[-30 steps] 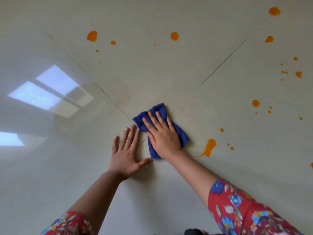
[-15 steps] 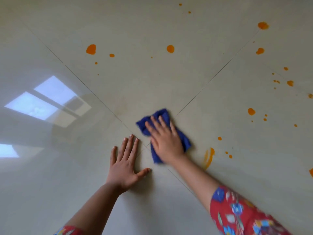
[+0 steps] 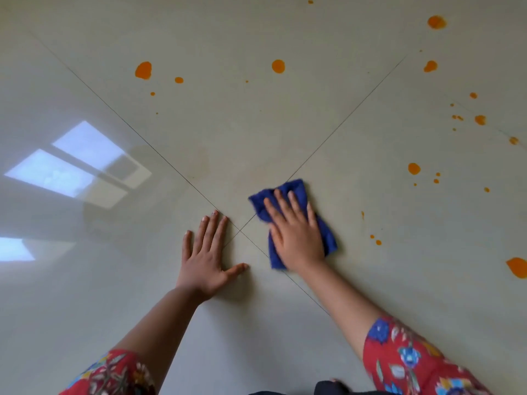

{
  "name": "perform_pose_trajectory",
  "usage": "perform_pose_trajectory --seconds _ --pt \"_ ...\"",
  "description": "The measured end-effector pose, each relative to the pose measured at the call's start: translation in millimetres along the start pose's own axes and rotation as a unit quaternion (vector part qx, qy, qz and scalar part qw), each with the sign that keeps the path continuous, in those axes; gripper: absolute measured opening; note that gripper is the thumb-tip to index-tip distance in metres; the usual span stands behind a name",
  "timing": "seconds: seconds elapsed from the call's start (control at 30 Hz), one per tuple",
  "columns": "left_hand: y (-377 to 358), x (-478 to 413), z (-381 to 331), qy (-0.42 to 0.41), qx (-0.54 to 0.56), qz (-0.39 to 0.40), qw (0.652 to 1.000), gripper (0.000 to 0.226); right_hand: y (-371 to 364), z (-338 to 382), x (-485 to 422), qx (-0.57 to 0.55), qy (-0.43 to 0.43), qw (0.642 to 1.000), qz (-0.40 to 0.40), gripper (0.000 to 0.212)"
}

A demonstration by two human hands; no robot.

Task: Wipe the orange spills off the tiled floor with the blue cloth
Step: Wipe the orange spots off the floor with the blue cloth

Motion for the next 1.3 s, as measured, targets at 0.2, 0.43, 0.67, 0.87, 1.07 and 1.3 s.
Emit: perform_pose_trajectory --seconds 0.2,0.43,0.67,0.87,1.07,1.3 --pt "-2 -11 -66 -0.068 0.006 0.027 0.997 0.115 40 -110 82 0.002 -0.267 0.957 -0.117 0.057" --pt "-18 -15 -81 -0.093 -0.036 0.076 0.992 0.138 8 -12 58 0.008 0.004 1.0 -0.002 0.058" --pt "-16 -15 -84 -0.09 -0.032 0.104 0.99 0.145 40 -112 113 0.012 -0.286 0.952 -0.11 0.056" --pt "-13 -15 -85 -0.085 -0.039 0.109 0.99 0.142 8 -6 73 -0.023 0.013 0.999 -0.018 0.054" --pt "-8 -12 -89 -0.088 -0.031 0.115 0.989 0.145 49 -139 72 -0.004 -0.242 0.965 -0.104 0.054" --pt "-8 -13 -89 -0.087 -0.035 0.117 0.989 0.143 15 -38 125 -0.008 -0.126 0.99 -0.067 0.056"
Point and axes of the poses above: each hand's wrist, its own x-axis away from the middle knuckle, its own y-axis out of the back of the hand, z = x × y, the point moved 8 cm from there along -x, towards the middle knuckle, and after that the axes turned 10 degrees about -x, right-handed, at the moved point
